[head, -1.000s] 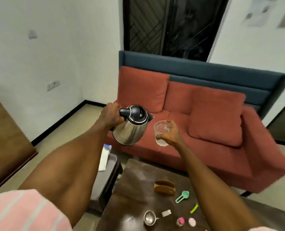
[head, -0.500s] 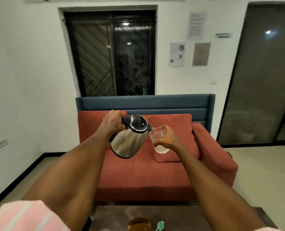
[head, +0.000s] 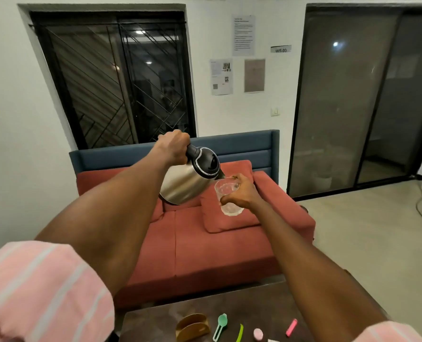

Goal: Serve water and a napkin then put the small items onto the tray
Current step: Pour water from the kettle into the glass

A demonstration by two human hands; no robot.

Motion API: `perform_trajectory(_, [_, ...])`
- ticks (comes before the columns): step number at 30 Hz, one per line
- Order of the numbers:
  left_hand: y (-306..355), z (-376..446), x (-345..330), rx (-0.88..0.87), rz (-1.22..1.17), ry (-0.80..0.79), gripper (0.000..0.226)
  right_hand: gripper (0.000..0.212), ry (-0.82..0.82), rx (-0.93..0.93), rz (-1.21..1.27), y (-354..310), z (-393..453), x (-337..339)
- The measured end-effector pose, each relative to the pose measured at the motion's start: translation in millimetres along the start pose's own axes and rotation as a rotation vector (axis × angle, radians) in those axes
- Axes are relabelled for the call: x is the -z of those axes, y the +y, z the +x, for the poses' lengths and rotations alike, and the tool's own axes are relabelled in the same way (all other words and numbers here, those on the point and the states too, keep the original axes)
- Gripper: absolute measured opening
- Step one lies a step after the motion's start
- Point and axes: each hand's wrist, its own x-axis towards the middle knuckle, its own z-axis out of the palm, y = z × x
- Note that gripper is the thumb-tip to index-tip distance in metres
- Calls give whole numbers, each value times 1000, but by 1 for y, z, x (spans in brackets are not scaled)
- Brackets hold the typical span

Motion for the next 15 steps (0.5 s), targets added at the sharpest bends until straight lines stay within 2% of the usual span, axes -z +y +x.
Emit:
perform_trajectory(10, [13, -8, 8, -141, 246, 6, 23, 80, -3, -22, -2, 9, -17, -6])
perform_trajectory(15, [14, -13, 15, -173, 345, 3, 20, 86, -33, -50, 55, 4, -20, -24])
